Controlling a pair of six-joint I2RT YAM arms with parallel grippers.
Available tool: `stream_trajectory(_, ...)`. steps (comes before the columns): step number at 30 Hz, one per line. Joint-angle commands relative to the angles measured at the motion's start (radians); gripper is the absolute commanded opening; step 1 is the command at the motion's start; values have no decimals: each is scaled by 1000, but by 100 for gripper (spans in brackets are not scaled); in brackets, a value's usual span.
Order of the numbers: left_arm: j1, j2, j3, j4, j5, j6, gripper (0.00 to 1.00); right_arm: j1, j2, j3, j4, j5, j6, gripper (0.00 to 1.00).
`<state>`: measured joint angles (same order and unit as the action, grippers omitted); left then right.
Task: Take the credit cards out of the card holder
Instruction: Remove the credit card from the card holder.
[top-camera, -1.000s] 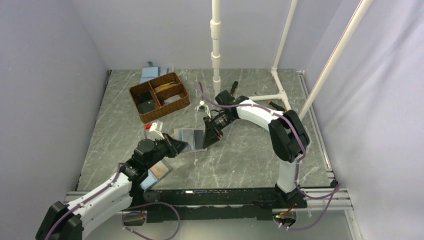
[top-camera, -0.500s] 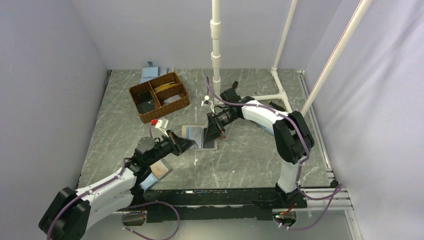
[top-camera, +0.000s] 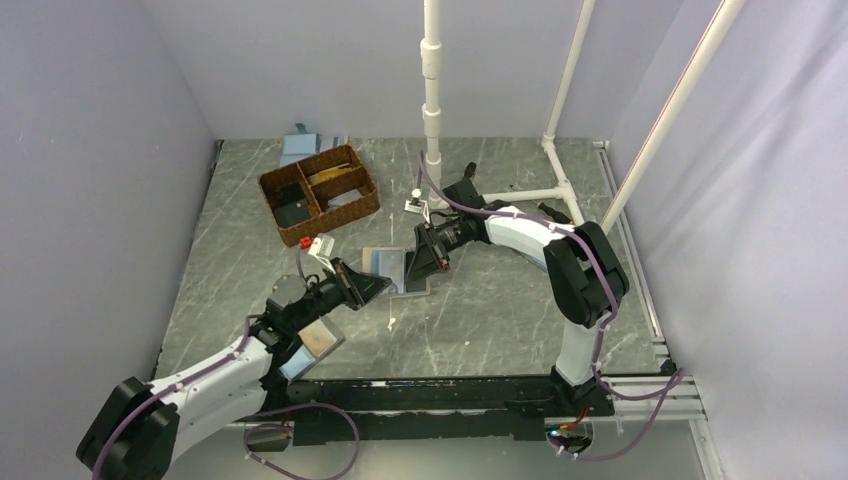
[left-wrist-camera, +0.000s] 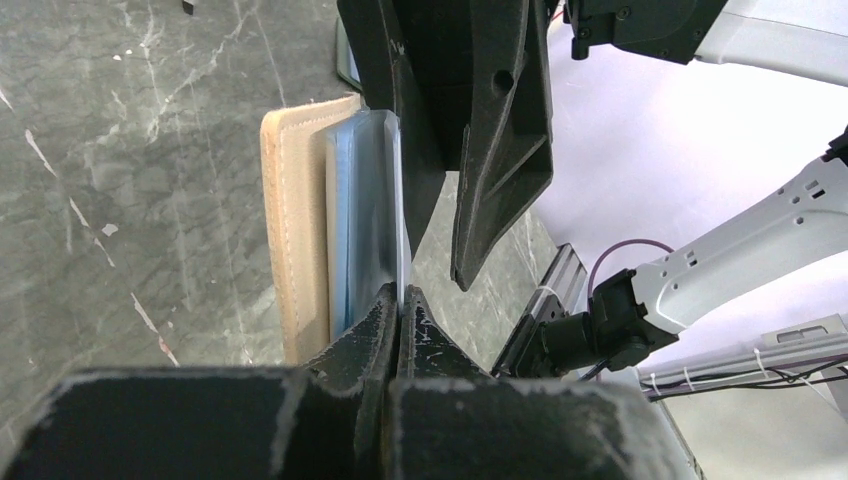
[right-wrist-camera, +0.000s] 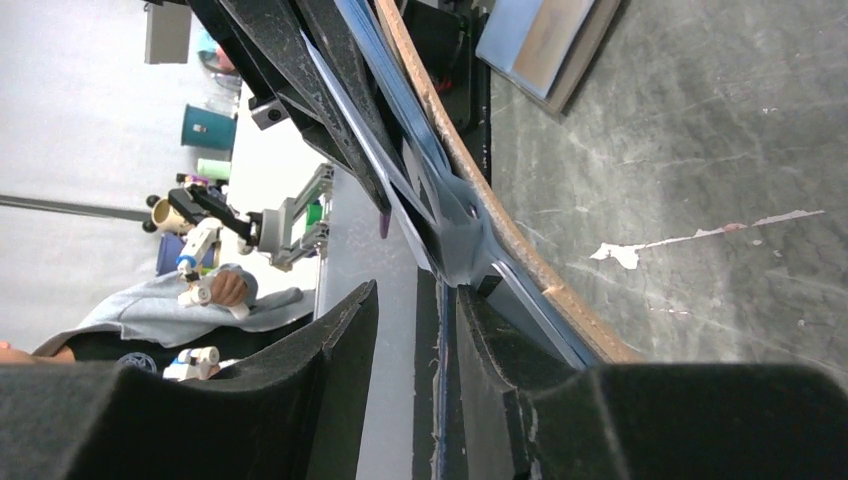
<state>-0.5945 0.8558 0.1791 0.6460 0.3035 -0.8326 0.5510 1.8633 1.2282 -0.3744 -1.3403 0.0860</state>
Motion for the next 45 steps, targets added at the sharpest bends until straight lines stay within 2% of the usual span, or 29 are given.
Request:
stream_trajectory(1,-13,6,35,132,44,-11,0,-7,-23,-8,98,-61,55,37)
stream_trajectory(17,-62,55,54,203,39,-23,0,-28,-47,-26,166,-115,125,35)
stream_trajectory(26,-67,96,54,226,46,-31,0,-31,-58,-22,170,-143,133,29)
stream_trajectory(31,-66,107,59,217,48,-28,0,-29,-51,-2,113,-157,83,26)
stream_trajectory(36,-66,97,57,177,28,-22,0,-29,-49,11,79,-159,56,21)
stream_trajectory(42,-66,68,63,94,5,-9,0,-30,-47,13,64,-149,41,9)
stream_trajectory(45,-66,49,62,60,-10,-12,13,-29,-50,15,53,-147,28,4)
